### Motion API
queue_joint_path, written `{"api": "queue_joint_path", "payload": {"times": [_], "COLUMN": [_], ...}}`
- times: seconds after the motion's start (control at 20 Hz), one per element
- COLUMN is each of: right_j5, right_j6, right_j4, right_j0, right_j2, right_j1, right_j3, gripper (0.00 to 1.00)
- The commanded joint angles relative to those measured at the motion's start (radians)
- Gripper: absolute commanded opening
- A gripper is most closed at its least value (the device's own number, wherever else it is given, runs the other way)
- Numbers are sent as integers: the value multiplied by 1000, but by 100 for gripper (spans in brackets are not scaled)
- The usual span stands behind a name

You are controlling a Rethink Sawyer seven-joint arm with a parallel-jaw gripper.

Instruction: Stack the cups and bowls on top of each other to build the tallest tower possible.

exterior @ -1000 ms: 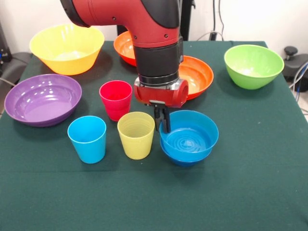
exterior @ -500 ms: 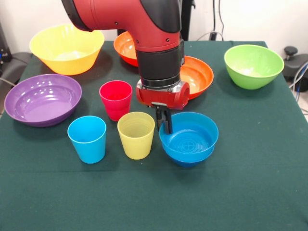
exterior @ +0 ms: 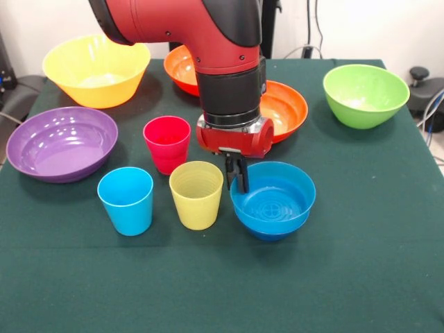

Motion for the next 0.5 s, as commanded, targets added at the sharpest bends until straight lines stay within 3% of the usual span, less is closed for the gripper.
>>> {"api": "queue_joint_path", "payload": {"times": [0.05, 0.5], "right_j5": [36, 39], "right_j6": [-16, -14], "right_j4": [-53, -51], "right_j0": [19, 23], "right_j2": [65, 60], "right_j1": [50, 48], "right_j3": [-23, -23], "gripper": [0, 0]}}
